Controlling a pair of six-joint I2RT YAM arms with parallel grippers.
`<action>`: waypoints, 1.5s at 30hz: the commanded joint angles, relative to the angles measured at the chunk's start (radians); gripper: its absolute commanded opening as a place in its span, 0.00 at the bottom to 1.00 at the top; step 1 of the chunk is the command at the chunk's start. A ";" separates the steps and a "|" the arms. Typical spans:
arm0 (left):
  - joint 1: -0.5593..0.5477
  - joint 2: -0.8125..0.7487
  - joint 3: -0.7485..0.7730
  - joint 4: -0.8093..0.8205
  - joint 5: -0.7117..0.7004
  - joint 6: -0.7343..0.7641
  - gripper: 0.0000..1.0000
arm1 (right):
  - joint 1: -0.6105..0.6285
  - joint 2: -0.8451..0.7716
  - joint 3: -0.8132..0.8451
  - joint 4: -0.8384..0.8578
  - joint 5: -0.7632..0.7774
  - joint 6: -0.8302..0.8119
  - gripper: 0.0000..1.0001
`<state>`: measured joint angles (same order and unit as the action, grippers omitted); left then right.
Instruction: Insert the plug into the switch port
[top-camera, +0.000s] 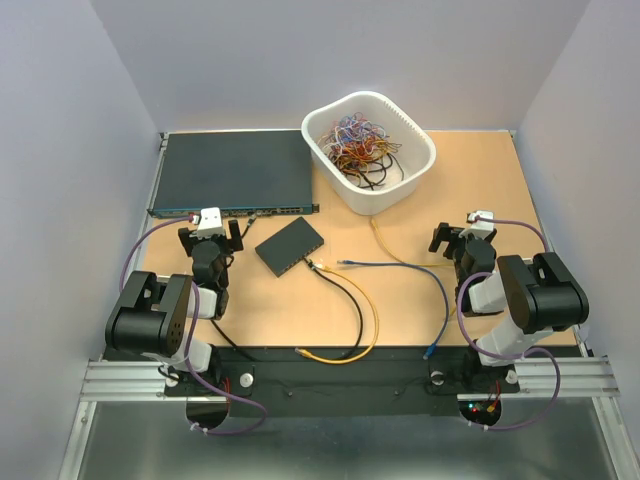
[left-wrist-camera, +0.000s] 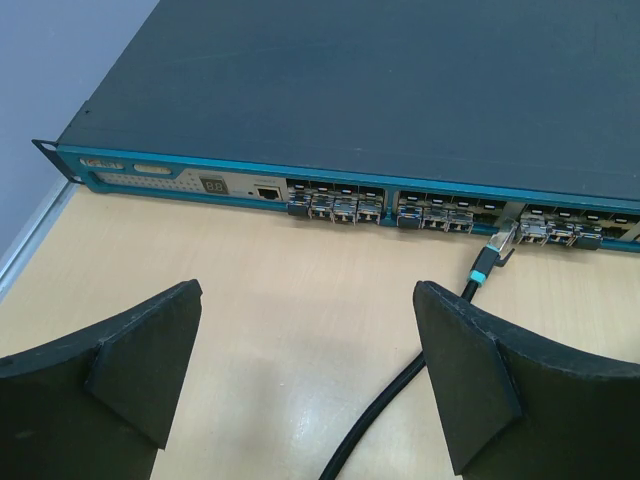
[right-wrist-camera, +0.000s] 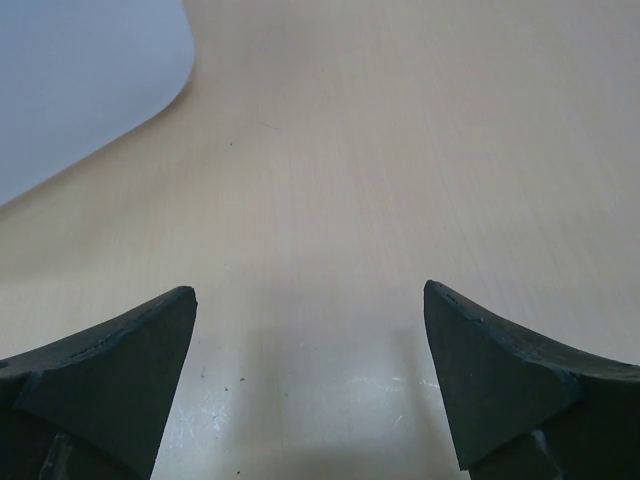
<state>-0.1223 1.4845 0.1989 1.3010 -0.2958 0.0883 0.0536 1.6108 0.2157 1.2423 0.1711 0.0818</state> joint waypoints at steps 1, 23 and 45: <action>0.006 -0.021 0.020 0.300 -0.005 0.007 0.99 | -0.001 -0.014 0.013 0.068 -0.001 -0.010 1.00; 0.006 -0.021 0.022 0.299 -0.005 0.007 0.99 | 0.000 -0.435 0.328 -0.562 -0.091 0.102 1.00; 0.009 -0.021 0.025 0.293 -0.002 0.004 0.99 | 0.343 -0.457 0.540 -1.107 -0.508 0.265 0.93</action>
<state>-0.1215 1.4845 0.1989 1.3010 -0.2943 0.0883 0.2283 1.1900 0.6525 0.3389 -0.5217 0.5385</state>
